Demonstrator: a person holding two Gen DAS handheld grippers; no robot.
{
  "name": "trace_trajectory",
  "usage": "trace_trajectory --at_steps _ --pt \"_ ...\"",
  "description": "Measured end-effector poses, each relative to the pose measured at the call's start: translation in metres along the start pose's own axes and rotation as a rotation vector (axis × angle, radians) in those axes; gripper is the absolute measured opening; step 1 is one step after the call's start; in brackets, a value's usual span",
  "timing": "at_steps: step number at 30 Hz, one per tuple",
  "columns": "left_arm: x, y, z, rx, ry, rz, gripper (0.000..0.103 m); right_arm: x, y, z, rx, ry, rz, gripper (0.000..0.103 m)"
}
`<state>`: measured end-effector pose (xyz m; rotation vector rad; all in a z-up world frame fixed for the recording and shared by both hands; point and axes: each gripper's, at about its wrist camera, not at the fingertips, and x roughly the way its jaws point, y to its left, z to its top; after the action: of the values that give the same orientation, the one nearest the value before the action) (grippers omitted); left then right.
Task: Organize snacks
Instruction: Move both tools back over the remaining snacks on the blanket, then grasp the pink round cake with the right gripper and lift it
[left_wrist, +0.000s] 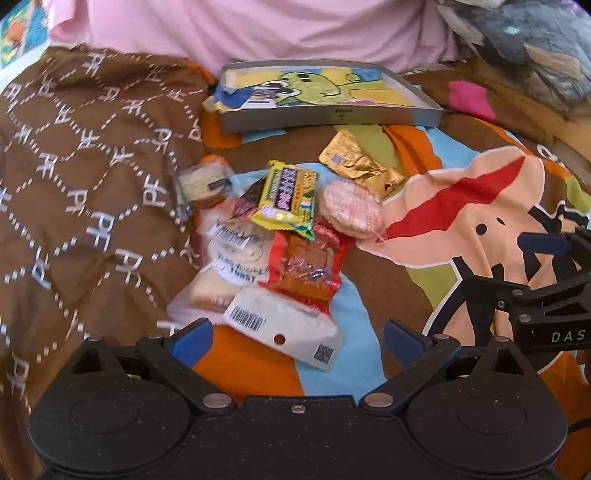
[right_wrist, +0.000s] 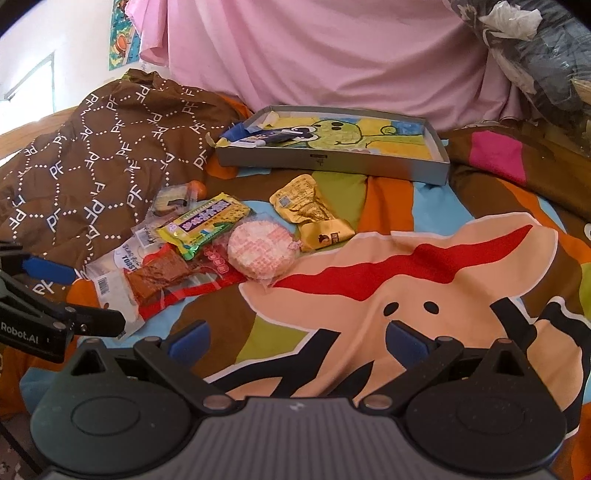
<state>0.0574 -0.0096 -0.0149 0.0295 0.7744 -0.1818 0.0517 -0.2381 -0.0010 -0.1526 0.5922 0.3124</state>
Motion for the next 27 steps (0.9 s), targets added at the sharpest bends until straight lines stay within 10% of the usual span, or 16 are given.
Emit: trace_trajectory --at_steps 14,27 --pt "0.029 -0.021 0.022 0.254 0.032 -0.065 0.097 0.011 0.0 0.005 -0.163 -0.052 -0.042 0.103" --pt "0.058 0.013 0.039 0.172 0.073 -0.135 0.085 0.083 0.008 0.04 -0.379 0.004 0.113 0.103"
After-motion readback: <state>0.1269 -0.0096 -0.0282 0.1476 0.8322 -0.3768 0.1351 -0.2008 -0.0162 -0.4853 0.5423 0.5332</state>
